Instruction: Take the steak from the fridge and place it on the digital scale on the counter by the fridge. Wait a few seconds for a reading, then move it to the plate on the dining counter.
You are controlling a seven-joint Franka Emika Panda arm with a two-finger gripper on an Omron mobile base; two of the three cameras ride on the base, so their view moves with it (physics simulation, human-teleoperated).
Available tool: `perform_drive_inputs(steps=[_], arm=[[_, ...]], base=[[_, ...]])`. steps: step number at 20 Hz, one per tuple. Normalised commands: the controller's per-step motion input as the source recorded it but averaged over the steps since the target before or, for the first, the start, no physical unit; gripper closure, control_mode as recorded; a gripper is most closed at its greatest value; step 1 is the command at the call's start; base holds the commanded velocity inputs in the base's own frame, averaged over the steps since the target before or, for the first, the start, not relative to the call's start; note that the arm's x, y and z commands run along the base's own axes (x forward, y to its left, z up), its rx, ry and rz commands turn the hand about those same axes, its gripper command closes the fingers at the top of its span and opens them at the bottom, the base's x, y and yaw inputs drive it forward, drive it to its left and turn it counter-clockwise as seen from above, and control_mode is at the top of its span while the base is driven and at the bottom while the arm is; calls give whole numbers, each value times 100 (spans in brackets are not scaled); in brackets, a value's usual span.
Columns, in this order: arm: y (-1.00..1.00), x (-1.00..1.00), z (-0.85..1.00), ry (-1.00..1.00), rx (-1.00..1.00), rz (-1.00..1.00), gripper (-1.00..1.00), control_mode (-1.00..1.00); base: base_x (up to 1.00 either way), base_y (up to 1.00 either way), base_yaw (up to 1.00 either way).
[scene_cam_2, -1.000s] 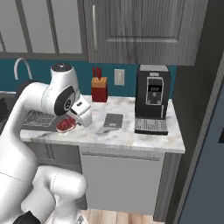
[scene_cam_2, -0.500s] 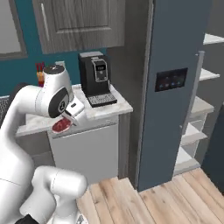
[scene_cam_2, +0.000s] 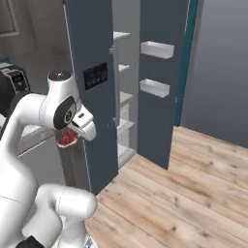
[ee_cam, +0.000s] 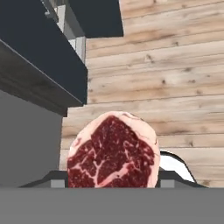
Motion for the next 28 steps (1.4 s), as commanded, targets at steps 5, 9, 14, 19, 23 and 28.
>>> perform_drive_inputs(steps=[5, 9, 14, 19, 23, 28], arm=[[0, 0, 0, 0, 0, 0, 100, 100], [0, 0, 0, 0, 0, 0, 100, 100], [0, 0, 0, 0, 0, 0, 100, 100], [0, 0, 0, 0, 0, 0, 100, 100], [0, 0, 0, 0, 0, 0, 100, 100], [0, 0, 0, 0, 0, 0, 100, 100]], base=[[0, -12, -91], [0, -11, -90], [31, 4, -80], [50, 18, -74], [51, 50, -67], [70, 80, -54]])
